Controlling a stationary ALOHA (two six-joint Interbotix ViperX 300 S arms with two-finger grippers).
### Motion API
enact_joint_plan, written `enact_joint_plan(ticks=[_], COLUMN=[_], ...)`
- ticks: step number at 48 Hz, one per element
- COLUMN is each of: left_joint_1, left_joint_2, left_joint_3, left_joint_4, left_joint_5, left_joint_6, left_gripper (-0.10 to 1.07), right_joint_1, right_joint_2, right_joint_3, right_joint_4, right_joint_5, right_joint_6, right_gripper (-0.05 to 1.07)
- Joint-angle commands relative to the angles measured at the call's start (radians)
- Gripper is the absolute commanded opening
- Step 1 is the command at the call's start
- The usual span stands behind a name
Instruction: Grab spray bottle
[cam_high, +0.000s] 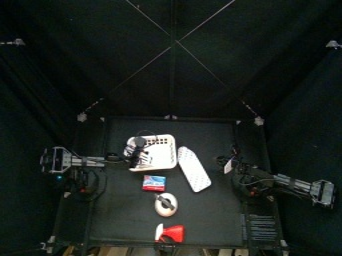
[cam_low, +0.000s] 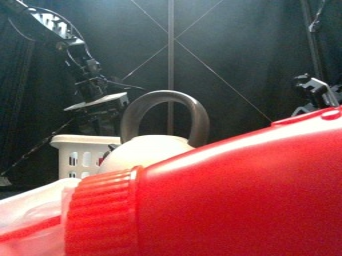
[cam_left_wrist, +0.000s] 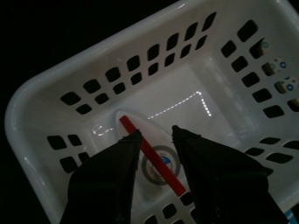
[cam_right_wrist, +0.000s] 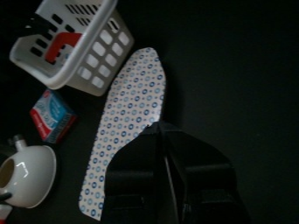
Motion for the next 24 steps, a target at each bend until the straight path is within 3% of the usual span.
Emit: enact_joint_plan(ticks=[1,7,14,20,24], left_joint_1=[-0.014,-0.057,-0.130,-0.176,-0.196], left_joint_2=[-0.032,-0.077,-0.152,-0.238,-0.293], left_joint_3=[-0.023,-0.014,0.032,0.091,0.132], left_joint_4=[0.025,0.057,0.156,0.204,0.196], left_joint_5=[-0.023,-0.041,-0.055,-0.081,-0.097], left_joint_6=[0.002,0.012,0.043,0.048,0.048], left_gripper=[0.76,0.75,0.75,0.75,0.76], right_joint_1=[0.005,0.026,0.084,0.138,0.169], right_joint_2=[0.012,0.012,0.031,0.087,0.120], right_joint_3=[-0.028,-0.055,-0.114,-0.178,-0.242], right_joint_4=[-0.002,0.017,0.080,0.167,0.179], right_joint_5=[-0.063,-0.175,-0.267,-0.255,-0.184], right_joint_6=[-0.005,0.009,0.018,0.014,0.020], right_gripper=[0.46,0.46,0.46,0.46,0.46])
